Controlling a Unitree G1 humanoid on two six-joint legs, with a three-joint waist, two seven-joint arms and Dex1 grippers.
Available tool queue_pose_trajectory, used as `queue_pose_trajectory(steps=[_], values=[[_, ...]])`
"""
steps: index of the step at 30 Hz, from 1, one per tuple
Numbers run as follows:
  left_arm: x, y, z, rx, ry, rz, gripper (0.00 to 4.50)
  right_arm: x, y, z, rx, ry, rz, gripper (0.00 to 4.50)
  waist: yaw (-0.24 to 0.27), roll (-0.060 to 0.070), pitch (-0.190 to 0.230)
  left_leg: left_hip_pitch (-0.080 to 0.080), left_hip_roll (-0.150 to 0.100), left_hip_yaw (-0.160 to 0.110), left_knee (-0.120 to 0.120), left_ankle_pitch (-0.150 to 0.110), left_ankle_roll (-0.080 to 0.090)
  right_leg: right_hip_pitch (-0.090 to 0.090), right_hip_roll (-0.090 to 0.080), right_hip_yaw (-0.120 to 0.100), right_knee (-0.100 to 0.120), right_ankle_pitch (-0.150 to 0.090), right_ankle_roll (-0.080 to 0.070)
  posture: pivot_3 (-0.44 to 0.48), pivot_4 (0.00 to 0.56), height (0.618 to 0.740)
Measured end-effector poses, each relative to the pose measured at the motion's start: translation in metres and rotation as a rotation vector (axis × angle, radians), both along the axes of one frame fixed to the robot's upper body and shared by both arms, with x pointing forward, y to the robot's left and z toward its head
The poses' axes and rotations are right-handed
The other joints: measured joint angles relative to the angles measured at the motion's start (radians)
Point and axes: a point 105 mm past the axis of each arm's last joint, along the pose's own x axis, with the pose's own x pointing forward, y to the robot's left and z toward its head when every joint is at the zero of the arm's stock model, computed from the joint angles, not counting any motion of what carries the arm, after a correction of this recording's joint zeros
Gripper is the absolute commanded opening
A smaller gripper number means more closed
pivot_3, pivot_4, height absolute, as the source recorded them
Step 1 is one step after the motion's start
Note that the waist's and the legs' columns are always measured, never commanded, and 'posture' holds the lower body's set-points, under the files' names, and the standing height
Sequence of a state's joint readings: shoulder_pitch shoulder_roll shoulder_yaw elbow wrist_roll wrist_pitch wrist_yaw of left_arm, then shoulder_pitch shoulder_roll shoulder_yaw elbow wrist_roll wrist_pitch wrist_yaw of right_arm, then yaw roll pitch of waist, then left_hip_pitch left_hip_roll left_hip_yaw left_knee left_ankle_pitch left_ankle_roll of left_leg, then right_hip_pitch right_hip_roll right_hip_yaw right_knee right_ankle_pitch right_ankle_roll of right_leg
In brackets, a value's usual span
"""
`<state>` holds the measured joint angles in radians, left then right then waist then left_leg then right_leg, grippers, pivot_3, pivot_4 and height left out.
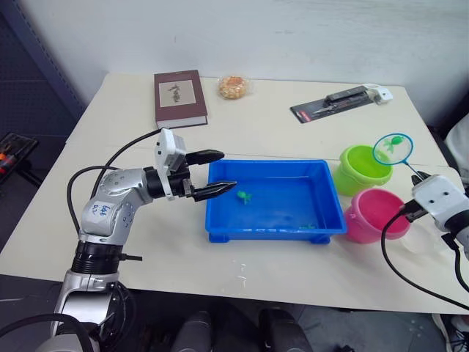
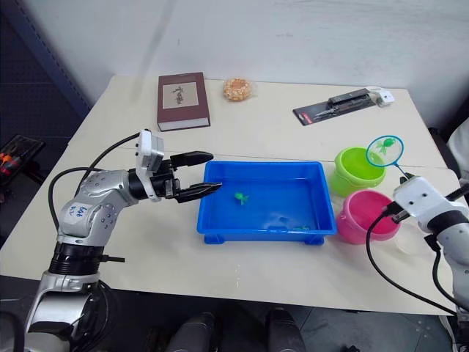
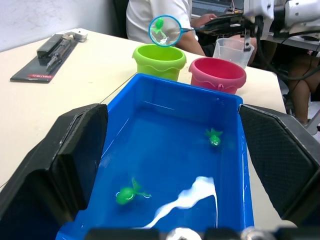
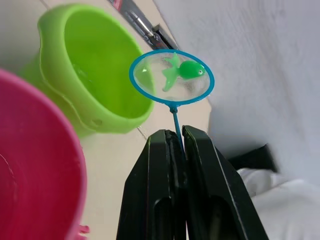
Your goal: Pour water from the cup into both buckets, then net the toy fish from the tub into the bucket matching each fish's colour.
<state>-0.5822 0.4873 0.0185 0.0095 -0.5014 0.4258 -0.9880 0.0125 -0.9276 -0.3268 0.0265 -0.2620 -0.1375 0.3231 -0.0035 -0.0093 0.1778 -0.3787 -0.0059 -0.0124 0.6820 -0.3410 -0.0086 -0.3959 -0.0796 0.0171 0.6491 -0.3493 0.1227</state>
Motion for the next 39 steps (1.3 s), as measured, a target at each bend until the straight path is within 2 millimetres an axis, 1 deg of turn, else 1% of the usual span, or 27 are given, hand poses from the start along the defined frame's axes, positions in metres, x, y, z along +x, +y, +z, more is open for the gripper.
queue_pose_trajectory(steps=[3,5,8,10,14,23,26,28,30,33,36,39], values=[[0.000,0.000,-0.002,-0.004,0.006,0.005,4.46,0.002,0.000,0.004,-0.213,-0.026,0.032,0.00,0.000,0.000,0.000,0.001,0.000,0.001,0.000,0.000,0.000,0.000,0.000,0.001,0.000,0.000,0.000,0.000,0.150,0.740],[0.000,0.000,-0.003,-0.005,0.010,0.007,4.46,0.002,-0.001,0.001,-0.299,-0.028,0.042,0.00,-0.002,0.000,0.000,0.001,0.000,0.001,0.000,0.000,0.000,0.000,0.000,0.001,0.001,0.000,0.000,0.000,0.150,0.740],[0.000,0.001,-0.004,-0.005,0.012,0.009,4.46,0.003,-0.006,-0.009,-0.380,0.000,0.040,0.00,-0.001,0.000,0.000,0.002,0.000,0.003,0.000,0.000,0.000,0.000,0.000,0.002,0.001,0.000,0.000,0.000,0.150,0.740],[0.000,0.002,-0.005,-0.006,0.017,0.013,4.46,0.003,-0.007,-0.011,-0.429,0.012,0.062,0.00,-0.003,0.000,0.000,0.003,0.000,0.004,0.000,0.000,0.000,0.000,0.000,0.004,0.002,0.000,0.000,0.000,0.150,0.740],[0.000,0.002,-0.006,-0.006,0.019,0.014,4.46,0.005,-0.005,-0.006,-0.519,-0.012,0.106,0.00,-0.005,0.000,0.000,0.004,0.000,0.006,0.000,0.000,0.000,0.000,0.001,0.006,0.002,0.000,0.000,0.000,0.150,0.740],[-0.001,0.003,-0.011,-0.008,0.026,0.017,4.46,0.010,-0.012,0.003,-0.568,-0.031,0.115,0.00,-0.015,0.000,0.000,0.006,0.001,0.008,0.000,0.000,0.000,0.000,0.001,0.012,0.003,0.000,0.000,0.000,0.150,0.740],[-0.002,0.003,-0.011,-0.007,0.025,0.010,4.46,0.011,-0.005,-0.001,-0.587,-0.008,0.154,0.00,-0.023,0.000,0.000,0.006,0.001,0.008,0.000,0.000,0.000,0.000,0.001,0.014,0.003,0.000,0.000,0.000,0.150,0.740],[-0.003,0.003,-0.010,-0.007,0.022,0.005,4.46,0.011,-0.006,-0.005,-0.588,0.006,0.152,0.00,-0.024,0.000,0.000,0.007,0.001,0.009,0.000,0.000,0.000,0.000,0.001,0.014,0.004,0.000,0.000,0.000,0.150,0.740],[-0.003,0.003,-0.010,-0.007,0.017,0.004,4.46,0.011,-0.008,-0.003,-0.587,-0.005,0.136,0.00,-0.024,0.000,0.000,0.007,0.001,0.010,0.000,0.000,0.000,0.000,0.001,0.015,0.004,0.000,0.000,0.000,0.150,0.740],[-0.003,0.003,-0.010,-0.007,0.015,0.001,4.46,0.010,-0.004,-0.003,-0.588,-0.014,0.154,0.00,-0.024,0.000,0.000,0.007,0.001,0.010,0.000,0.000,0.000,0.000,0.001,0.015,0.004,0.000,0.000,0.000,0.150,0.740],[-0.003,0.003,-0.010,-0.008,0.016,0.001,4.46,0.011,-0.006,0.003,-0.592,-0.039,0.143,0.00,-0.025,0.000,0.000,0.008,0.001,0.012,0.000,0.000,0.000,0.000,0.001,0.015,0.004,0.000,0.000,0.000,0.150,0.740],[-0.003,0.003,-0.010,-0.008,0.013,-0.006,4.46,0.009,0.006,0.003,-0.603,-0.043,0.213,0.00,-0.025,0.000,0.000,0.008,0.001,0.012,0.000,0.000,0.000,0.000,0.002,0.016,0.004,0.000,0.000,0.000,0.150,0.740]])
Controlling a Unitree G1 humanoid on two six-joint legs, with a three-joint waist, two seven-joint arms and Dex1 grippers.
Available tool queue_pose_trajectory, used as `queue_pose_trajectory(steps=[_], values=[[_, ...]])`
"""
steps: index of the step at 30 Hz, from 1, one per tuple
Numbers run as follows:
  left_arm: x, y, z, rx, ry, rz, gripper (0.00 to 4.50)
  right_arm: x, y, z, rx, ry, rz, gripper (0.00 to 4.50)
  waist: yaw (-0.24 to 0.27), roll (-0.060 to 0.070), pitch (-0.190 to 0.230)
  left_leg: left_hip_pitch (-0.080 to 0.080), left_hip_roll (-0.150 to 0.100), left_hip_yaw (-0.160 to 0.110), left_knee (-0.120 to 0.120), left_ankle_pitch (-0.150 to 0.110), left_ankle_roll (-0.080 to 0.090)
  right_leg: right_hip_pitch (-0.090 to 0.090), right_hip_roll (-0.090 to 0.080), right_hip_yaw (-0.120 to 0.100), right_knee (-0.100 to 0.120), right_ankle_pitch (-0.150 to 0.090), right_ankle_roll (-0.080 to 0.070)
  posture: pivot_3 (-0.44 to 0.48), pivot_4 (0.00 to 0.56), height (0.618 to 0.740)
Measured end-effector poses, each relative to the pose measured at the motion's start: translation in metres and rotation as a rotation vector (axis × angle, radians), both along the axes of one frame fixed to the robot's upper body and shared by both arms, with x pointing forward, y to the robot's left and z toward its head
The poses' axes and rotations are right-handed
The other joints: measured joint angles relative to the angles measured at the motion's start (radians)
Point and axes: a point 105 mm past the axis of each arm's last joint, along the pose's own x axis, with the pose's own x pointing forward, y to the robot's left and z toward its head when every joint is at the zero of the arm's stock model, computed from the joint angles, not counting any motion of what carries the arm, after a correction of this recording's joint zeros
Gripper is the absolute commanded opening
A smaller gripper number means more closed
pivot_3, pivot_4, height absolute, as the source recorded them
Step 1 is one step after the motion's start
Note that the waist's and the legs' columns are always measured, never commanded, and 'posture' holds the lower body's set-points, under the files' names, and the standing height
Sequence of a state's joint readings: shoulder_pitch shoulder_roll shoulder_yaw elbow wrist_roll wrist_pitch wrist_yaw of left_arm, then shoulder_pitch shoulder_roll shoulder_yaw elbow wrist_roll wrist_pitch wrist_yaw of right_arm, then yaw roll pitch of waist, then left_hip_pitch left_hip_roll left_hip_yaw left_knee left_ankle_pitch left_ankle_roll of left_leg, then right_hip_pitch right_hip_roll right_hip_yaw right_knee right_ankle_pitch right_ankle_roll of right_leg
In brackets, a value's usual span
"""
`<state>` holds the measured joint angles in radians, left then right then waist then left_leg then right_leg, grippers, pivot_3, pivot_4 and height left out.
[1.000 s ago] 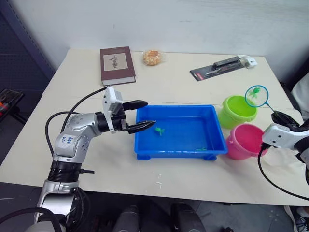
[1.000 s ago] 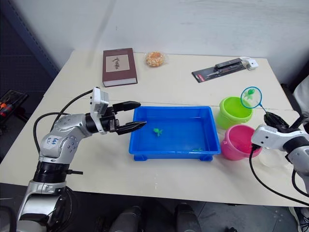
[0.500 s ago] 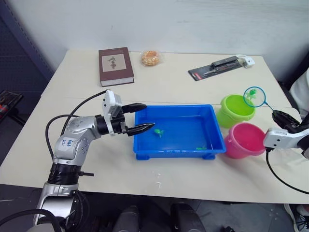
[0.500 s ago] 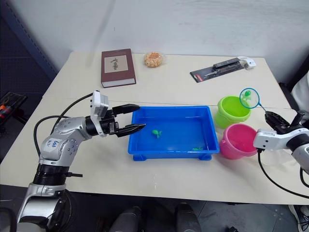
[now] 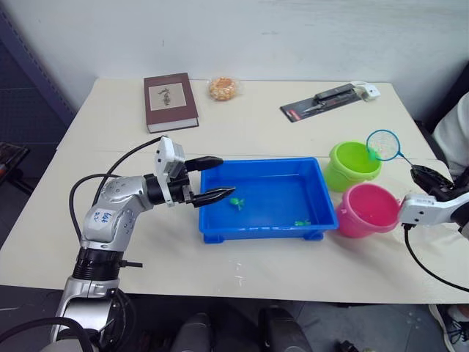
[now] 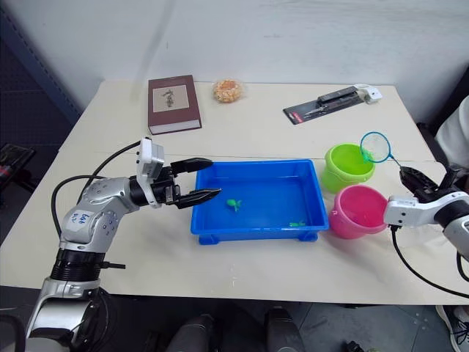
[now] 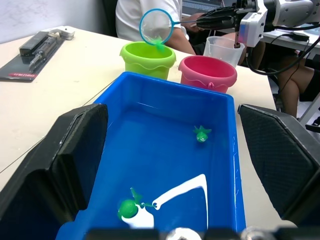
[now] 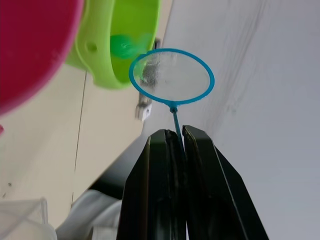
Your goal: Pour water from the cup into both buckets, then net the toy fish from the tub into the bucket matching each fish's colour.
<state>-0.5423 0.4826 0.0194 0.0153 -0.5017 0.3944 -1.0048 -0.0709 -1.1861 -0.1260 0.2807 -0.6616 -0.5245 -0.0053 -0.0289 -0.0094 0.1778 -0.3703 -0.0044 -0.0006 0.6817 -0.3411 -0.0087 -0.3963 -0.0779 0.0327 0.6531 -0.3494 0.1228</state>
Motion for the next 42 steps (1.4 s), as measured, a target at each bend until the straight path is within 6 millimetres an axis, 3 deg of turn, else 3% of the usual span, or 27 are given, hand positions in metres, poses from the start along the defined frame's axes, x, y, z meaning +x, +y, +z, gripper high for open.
queue_pose_trajectory(steps=[3,9,14,16,19,21,25,27,28,33,42], values=[[0.000,0.000,0.000,-0.002,-0.004,0.000,4.46,0.000,-0.006,0.004,0.008,-0.026,-0.021,0.00,0.000,0.000,0.000,0.000,0.000,0.001,0.000,0.000,0.000,0.000,0.000,0.000,0.000,0.000,0.000,0.000,0.150,0.740],[0.000,-0.001,0.000,-0.007,-0.006,-0.001,4.46,-0.001,0.009,0.006,0.049,-0.045,0.030,0.00,0.001,0.000,0.000,0.000,0.000,0.002,0.000,0.000,0.000,0.000,0.000,0.000,0.001,0.000,0.000,0.000,0.150,0.740],[-0.001,0.001,-0.003,-0.006,0.004,-0.001,4.46,-0.003,0.021,0.050,0.290,-0.125,0.082,0.00,-0.002,0.000,0.000,0.001,0.001,0.002,0.000,0.000,0.000,0.000,0.000,0.000,0.001,0.000,0.000,0.000,0.150,0.740],[-0.004,0.003,-0.006,-0.004,0.009,-0.008,4.46,-0.006,0.035,0.059,0.413,-0.062,0.155,0.00,-0.002,0.000,0.000,0.001,0.001,0.001,0.000,0.000,0.000,0.000,0.000,0.000,0.001,0.000,0.000,0.000,0.150,0.740],[-0.009,0.016,-0.010,0.030,0.012,-0.014,4.46,-0.014,0.064,0.053,0.600,0.213,0.260,0.00,-0.001,0.000,0.000,0.000,0.001,0.000,0.000,0.000,0.001,0.001,-0.001,0.000,0.002,0.000,0.000,0.000,0.150,0.740],[-0.011,0.027,-0.008,0.059,-0.002,-0.015,4.46,-0.024,0.088,0.040,0.594,0.499,0.288,0.00,0.000,0.000,0.000,0.000,0.002,-0.001,0.001,-0.001,0.001,0.001,-0.002,0.000,0.002,0.000,0.000,0.000,0.150,0.740],[-0.014,0.031,-0.005,0.068,-0.012,-0.030,4.46,-0.034,0.121,0.037,0.655,0.733,0.317,0.00,0.003,0.000,0.000,0.000,0.001,-0.006,0.001,-0.001,0.002,0.004,-0.007,0.000,-0.001,0.000,0.000,0.000,0.150,0.740],[-0.014,0.031,-0.005,0.068,-0.012,-0.034,4.46,-0.031,0.126,0.034,0.541,0.726,0.329,0.00,0.004,0.000,0.000,-0.001,0.000,-0.006,0.001,-0.001,0.002,0.003,-0.007,-0.001,-0.006,0.000,0.000,0.000,0.150,0.740],[-0.014,0.030,-0.005,0.066,-0.012,-0.036,4.46,-0.025,0.125,0.032,0.383,0.677,0.335,0.00,0.005,0.000,0.000,-0.001,-0.001,-0.006,0.001,-0.001,0.002,0.003,-0.006,-0.001,-0.007,0.000,0.000,0.000,0.150,0.740],[-0.013,0.024,0.000,0.049,-0.026,-0.046,4.46,-0.010,0.111,0.019,0.089,0.663,0.342,0.00,0.003,0.000,0.000,-0.002,-0.001,-0.004,0.000,-0.001,0.002,0.002,-0.004,-0.002,-0.007,0.000,0.000,0.000,0.150,0.740],[-0.013,0.022,-0.001,0.049,-0.021,-0.057,4.46,0.004,0.103,0.005,-0.155,0.728,0.357,0.00,-0.004,0.000,0.000,0.000,0.002,0.001,0.001,-0.001,0.002,-0.001,-0.004,-0.002,-0.003,0.000,0.000,0.000,0.150,0.740]])
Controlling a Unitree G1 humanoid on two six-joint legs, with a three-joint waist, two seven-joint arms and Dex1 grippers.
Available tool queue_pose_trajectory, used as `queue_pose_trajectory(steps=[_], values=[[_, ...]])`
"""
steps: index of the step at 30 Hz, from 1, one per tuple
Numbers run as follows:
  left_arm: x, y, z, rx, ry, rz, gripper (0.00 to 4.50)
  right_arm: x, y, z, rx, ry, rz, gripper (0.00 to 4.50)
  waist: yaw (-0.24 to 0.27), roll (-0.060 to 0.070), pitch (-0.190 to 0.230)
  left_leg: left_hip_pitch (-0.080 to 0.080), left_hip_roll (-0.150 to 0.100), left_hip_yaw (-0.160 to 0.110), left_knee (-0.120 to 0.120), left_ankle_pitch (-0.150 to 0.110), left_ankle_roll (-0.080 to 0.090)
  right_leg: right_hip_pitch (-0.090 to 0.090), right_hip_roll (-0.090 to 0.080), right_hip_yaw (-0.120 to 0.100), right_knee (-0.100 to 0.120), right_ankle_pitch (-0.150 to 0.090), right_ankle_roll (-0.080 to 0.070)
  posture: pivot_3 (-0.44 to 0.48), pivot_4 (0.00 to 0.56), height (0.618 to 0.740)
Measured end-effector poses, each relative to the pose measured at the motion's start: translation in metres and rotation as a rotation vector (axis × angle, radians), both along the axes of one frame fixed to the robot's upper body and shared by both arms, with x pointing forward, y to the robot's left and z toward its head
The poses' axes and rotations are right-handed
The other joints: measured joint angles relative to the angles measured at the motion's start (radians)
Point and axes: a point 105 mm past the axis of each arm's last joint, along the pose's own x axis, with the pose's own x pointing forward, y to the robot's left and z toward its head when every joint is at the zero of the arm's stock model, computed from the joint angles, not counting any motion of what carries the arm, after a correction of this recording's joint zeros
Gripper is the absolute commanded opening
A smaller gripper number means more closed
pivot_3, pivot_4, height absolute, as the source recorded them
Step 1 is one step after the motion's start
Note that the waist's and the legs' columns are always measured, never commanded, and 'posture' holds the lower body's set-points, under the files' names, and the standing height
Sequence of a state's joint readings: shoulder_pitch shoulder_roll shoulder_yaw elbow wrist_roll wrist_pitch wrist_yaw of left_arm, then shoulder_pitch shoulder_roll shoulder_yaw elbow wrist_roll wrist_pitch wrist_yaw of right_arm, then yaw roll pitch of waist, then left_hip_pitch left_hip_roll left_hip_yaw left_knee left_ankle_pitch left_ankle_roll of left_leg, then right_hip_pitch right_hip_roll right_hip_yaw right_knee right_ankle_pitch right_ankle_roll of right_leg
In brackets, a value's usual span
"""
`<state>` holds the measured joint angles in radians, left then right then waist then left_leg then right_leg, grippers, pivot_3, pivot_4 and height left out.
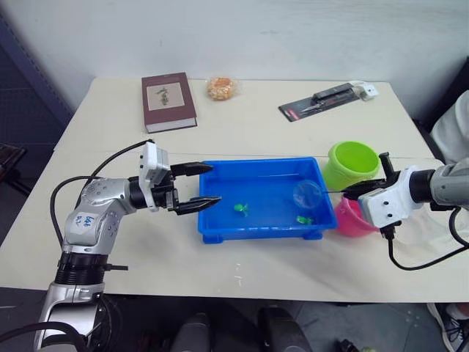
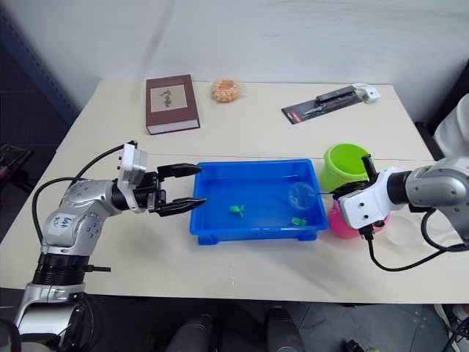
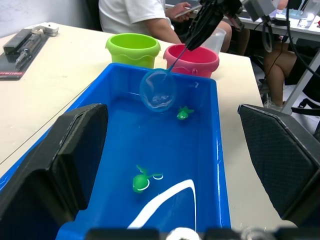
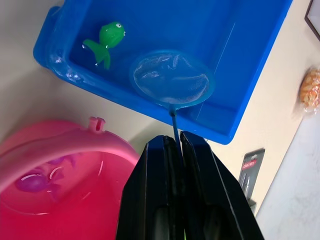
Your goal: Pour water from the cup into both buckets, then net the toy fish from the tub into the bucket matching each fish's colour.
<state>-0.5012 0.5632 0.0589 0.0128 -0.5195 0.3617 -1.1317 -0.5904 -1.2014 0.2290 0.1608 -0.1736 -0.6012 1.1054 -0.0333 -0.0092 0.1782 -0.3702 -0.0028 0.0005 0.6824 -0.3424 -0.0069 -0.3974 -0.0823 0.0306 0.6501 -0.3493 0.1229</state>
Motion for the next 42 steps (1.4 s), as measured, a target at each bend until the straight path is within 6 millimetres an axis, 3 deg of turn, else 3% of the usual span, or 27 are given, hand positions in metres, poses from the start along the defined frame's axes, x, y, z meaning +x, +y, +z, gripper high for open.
queue_pose_trajectory(steps=[4,8,17,25,30,42], values=[[0.000,0.000,0.000,0.000,0.001,-0.005,4.46,0.000,0.006,-0.010,-0.057,0.045,0.029,0.00,0.004,0.000,0.000,0.000,0.000,0.000,0.000,0.000,0.000,0.000,-0.001,0.000,0.000,0.000,0.000,0.000,0.150,0.740],[-0.001,-0.004,-0.001,-0.013,0.002,-0.013,4.46,0.001,0.012,-0.002,-0.122,0.060,0.046,0.00,0.005,0.000,0.000,-0.001,-0.001,-0.001,0.000,0.000,0.000,0.000,-0.001,-0.001,-0.001,0.000,0.000,0.000,0.150,0.740],[-0.001,-0.008,-0.002,-0.031,0.002,-0.024,4.46,-0.015,0.015,-0.007,-0.200,0.243,-0.001,0.00,0.006,0.000,0.000,-0.001,0.000,-0.001,0.000,0.000,0.000,0.000,-0.001,-0.001,-0.001,0.000,0.000,0.000,0.150,0.740],[-0.001,-0.008,-0.001,-0.031,-0.001,-0.019,4.46,-0.010,0.016,-0.006,-0.059,0.359,-0.189,0.00,0.006,0.000,0.000,-0.001,-0.001,-0.002,0.000,0.000,0.000,0.000,-0.002,0.000,-0.001,0.000,0.000,0.000,0.150,0.740],[-0.001,-0.008,-0.001,-0.031,0.000,-0.012,4.46,-0.004,0.022,-0.004,0.173,0.441,-0.303,0.00,0.006,0.000,0.000,-0.001,-0.001,-0.002,0.000,0.000,0.000,0.000,-0.003,0.000,-0.001,0.000,0.000,0.000,0.150,0.740],[-0.001,-0.006,-0.003,-0.028,0.008,-0.002,4.46,0.008,0.003,-0.019,0.448,0.495,-0.496,0.00,0.006,0.000,0.000,-0.002,-0.001,-0.002,0.000,0.000,0.000,0.000,-0.003,0.000,0.000,0.000,0.000,0.000,0.150,0.740]])
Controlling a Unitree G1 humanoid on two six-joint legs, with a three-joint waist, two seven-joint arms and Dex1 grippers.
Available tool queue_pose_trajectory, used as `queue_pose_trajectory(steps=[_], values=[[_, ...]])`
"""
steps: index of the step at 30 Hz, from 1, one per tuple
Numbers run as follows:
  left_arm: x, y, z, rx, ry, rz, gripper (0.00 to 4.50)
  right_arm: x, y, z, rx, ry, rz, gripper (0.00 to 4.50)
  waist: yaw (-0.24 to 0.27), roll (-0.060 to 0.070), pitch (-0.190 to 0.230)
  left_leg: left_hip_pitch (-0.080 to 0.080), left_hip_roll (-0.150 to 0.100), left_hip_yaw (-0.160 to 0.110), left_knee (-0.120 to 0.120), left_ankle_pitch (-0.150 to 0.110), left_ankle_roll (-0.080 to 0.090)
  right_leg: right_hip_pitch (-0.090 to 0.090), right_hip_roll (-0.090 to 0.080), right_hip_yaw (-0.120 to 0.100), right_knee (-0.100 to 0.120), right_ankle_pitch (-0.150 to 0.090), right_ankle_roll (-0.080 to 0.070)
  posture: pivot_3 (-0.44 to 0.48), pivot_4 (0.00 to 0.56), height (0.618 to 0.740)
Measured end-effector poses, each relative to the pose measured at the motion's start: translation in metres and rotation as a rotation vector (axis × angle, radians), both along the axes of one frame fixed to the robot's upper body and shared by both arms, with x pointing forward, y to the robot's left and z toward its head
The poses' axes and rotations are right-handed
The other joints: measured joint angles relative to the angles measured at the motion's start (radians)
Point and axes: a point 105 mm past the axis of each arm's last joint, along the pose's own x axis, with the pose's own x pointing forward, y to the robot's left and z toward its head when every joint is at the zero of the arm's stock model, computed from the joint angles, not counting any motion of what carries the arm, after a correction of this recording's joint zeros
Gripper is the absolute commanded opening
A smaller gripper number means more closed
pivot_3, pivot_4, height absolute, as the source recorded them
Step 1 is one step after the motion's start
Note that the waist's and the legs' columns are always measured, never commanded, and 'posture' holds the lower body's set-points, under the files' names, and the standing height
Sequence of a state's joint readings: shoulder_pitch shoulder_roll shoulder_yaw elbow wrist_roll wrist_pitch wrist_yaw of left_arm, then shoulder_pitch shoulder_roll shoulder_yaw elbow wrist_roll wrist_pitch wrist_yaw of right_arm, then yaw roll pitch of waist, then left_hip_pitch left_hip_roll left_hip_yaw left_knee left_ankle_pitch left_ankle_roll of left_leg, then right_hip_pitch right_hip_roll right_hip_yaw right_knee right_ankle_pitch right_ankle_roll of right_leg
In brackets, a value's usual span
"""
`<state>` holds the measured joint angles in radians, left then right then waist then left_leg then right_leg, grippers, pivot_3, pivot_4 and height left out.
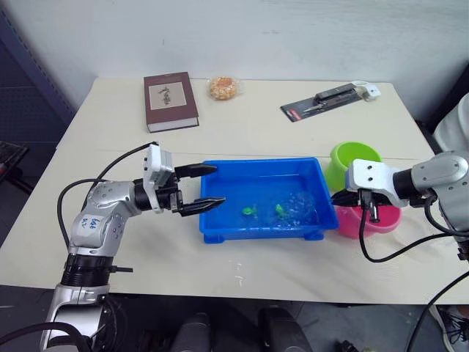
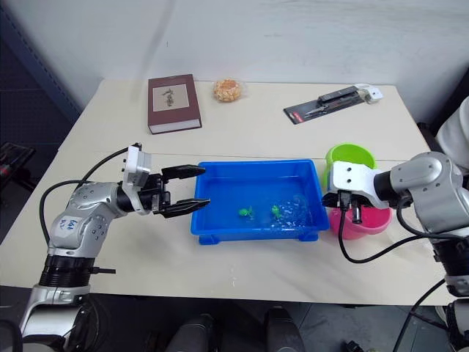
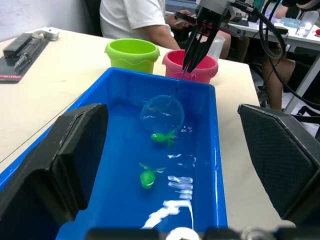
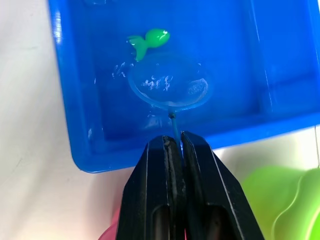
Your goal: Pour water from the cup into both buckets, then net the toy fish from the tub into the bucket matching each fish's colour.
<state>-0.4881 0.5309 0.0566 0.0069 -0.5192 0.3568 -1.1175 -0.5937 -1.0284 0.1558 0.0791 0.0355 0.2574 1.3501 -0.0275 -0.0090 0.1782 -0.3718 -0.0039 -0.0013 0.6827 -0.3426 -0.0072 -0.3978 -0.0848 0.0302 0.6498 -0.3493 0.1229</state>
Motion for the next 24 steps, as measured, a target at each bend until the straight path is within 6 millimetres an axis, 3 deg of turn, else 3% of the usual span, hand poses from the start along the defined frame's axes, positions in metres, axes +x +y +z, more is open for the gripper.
queue_pose_trajectory(steps=[7,10,18,24], values=[[-0.001,0.003,-0.001,0.013,0.001,0.003,4.46,0.001,0.001,-0.003,-0.053,-0.036,0.033,0.00,0.000,0.000,0.000,0.000,0.000,0.000,0.000,0.000,0.000,0.000,0.000,0.000,0.000,0.000,0.000,0.000,0.150,0.740],[-0.001,0.004,-0.001,0.017,0.001,0.004,4.46,0.002,0.011,-0.008,-0.072,-0.048,0.058,0.00,-0.001,0.000,0.000,0.000,0.000,0.000,0.000,0.000,0.000,0.000,0.000,0.000,0.000,0.000,0.000,0.000,0.150,0.740],[0.000,0.006,0.000,0.025,0.001,0.009,4.46,0.013,0.048,-0.014,0.077,-0.106,0.037,0.00,0.000,0.000,0.000,0.000,0.000,0.000,0.000,0.000,0.000,-0.001,0.000,0.000,0.002,0.000,0.000,0.000,0.150,0.740],[0.000,0.009,0.000,0.036,0.001,0.017,4.46,0.008,0.056,-0.005,0.263,-0.151,-0.013,0.00,0.003,0.000,0.000,-0.001,0.000,-0.002,0.000,0.000,0.000,0.000,0.000,0.000,0.003,0.000,0.000,0.000,0.150,0.740]])
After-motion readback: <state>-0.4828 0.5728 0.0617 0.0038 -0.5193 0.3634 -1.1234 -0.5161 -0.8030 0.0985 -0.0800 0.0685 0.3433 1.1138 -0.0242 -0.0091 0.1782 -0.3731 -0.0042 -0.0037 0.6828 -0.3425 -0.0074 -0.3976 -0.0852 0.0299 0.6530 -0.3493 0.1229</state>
